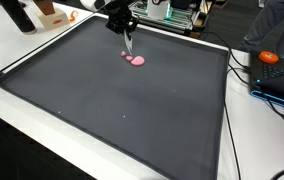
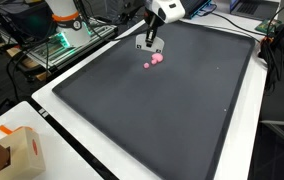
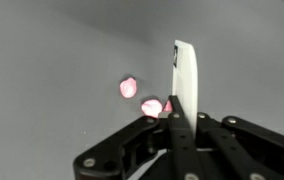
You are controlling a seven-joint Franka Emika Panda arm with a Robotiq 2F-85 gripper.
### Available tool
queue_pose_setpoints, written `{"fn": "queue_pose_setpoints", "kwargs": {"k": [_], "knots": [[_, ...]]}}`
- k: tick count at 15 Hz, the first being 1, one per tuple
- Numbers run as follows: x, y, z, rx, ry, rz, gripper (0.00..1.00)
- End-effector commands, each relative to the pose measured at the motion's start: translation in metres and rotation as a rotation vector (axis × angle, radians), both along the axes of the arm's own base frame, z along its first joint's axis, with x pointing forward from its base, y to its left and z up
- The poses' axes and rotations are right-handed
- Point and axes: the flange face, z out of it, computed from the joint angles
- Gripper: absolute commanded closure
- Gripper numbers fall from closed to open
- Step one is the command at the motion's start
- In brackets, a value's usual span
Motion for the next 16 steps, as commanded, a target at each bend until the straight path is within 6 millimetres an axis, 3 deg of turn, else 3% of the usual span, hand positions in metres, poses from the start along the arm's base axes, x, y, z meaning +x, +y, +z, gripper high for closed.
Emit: {"fn": "queue_pose_setpoints", "kwargs": {"k": [1,9,16], "knots": [[-0.017,0.018,0.016,-0.044,-0.062,0.068,0.99],[-0.026,0.061,0.056,-0.075,-0.103,0.208,0.99],[-0.028,0.093,0.079,-0.109,-0.142,0.311,0.99]]}}
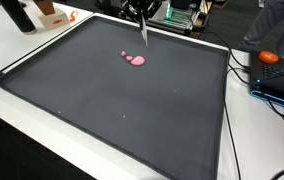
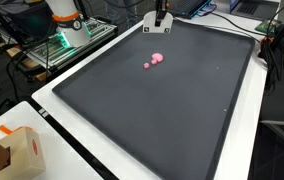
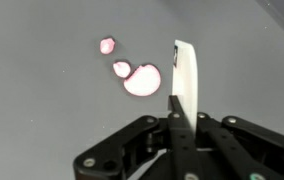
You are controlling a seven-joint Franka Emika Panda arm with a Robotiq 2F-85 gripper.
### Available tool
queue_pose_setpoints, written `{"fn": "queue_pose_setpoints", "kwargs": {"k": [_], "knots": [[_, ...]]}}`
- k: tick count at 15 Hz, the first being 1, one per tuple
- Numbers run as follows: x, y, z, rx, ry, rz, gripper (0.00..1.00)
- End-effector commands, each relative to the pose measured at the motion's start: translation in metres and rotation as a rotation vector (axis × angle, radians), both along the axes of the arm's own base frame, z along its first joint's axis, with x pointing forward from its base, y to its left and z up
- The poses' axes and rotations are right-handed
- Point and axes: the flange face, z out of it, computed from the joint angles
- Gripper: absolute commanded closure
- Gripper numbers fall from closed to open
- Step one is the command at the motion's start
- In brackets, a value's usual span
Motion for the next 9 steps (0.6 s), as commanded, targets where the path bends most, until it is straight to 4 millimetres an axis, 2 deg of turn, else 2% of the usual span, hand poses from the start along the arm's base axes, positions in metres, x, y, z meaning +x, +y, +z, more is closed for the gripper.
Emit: {"fn": "queue_pose_setpoints", "kwargs": {"k": [1,5,6,9], "knots": [[-0.008,0.016,0.016,-0.039,-0.016,0.06,0.99],[-0.011,0.034,0.035,-0.053,-0.044,0.089,0.99],[-0.004,0.029,0.024,-0.022,-0.041,0.077,0.99],[-0.003,0.031,0.026,-0.021,-0.046,0.08,0.96]]}}
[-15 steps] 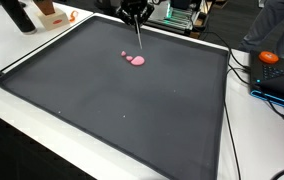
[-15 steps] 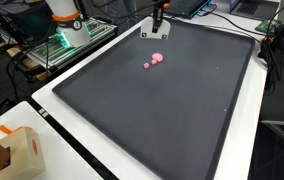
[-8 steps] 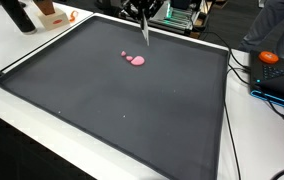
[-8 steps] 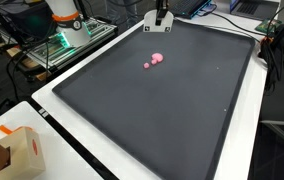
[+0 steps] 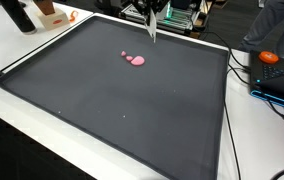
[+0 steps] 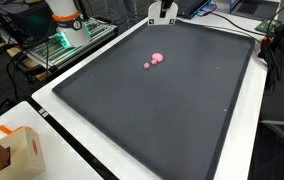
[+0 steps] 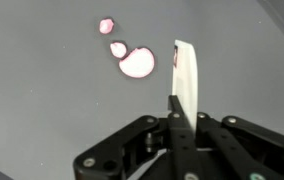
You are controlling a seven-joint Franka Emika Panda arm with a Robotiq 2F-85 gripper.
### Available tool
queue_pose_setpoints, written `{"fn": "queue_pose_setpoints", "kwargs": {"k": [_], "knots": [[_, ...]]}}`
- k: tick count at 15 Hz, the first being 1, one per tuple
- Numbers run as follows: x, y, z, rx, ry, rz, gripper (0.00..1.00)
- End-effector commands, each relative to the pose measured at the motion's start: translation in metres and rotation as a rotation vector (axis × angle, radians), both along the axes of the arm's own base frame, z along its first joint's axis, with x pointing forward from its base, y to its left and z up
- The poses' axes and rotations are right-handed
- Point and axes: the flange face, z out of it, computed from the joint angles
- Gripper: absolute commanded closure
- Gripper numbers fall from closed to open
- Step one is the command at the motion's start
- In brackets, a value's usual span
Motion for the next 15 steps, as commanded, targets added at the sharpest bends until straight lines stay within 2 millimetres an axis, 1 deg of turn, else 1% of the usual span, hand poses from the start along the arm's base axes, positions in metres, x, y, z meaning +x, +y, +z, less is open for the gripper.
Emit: {"fn": "queue_pose_setpoints", "kwargs": {"k": [1,4,5,6,8,11,15], "knots": [[0.0,0.0,0.0,-0.001,0.003,-0.001,0.96],[0.0,0.0,-0.001,-0.001,0.004,-0.001,0.96],[0.0,0.0,-0.001,-0.001,0.004,-0.001,0.99],[0.006,-0.008,-0.009,0.004,0.012,0.003,0.99],[0.01,-0.018,-0.023,0.012,0.039,0.009,0.99],[0.013,-0.03,-0.041,0.031,0.054,0.046,0.99],[0.012,-0.042,-0.063,0.098,0.037,0.093,0.99]]}}
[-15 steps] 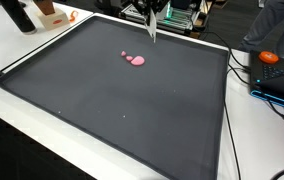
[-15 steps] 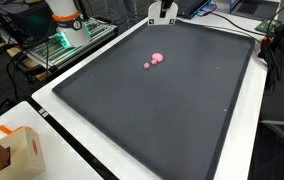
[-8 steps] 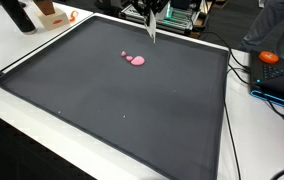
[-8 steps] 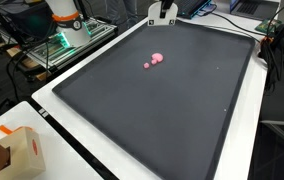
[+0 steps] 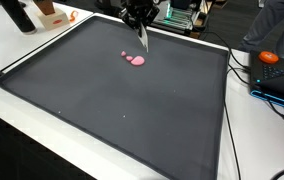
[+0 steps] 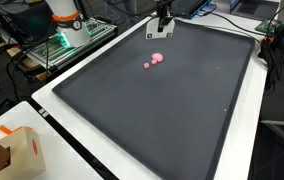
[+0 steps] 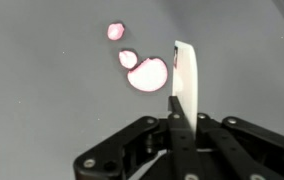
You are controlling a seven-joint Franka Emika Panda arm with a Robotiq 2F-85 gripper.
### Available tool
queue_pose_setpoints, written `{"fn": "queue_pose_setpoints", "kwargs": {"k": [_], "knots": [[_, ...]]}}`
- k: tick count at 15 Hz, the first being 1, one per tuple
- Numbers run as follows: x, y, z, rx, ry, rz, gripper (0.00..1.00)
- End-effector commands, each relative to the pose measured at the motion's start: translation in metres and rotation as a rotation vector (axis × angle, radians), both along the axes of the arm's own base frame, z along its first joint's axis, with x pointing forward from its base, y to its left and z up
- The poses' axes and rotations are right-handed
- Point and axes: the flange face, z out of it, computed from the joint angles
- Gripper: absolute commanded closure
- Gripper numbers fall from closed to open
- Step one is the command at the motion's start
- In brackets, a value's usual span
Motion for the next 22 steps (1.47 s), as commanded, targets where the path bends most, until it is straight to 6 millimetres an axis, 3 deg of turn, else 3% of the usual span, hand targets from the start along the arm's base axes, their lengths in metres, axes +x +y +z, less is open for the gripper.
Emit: {"fn": "queue_pose_setpoints", "kwargs": {"k": [1,12,22], "knots": [[-0.007,-0.011,-0.02,0.077,-0.014,0.03,0.99],[-0.035,-0.031,-0.07,0.102,-0.107,-0.065,0.99],[-0.03,-0.032,-0.079,0.033,-0.153,-0.088,0.99]]}}
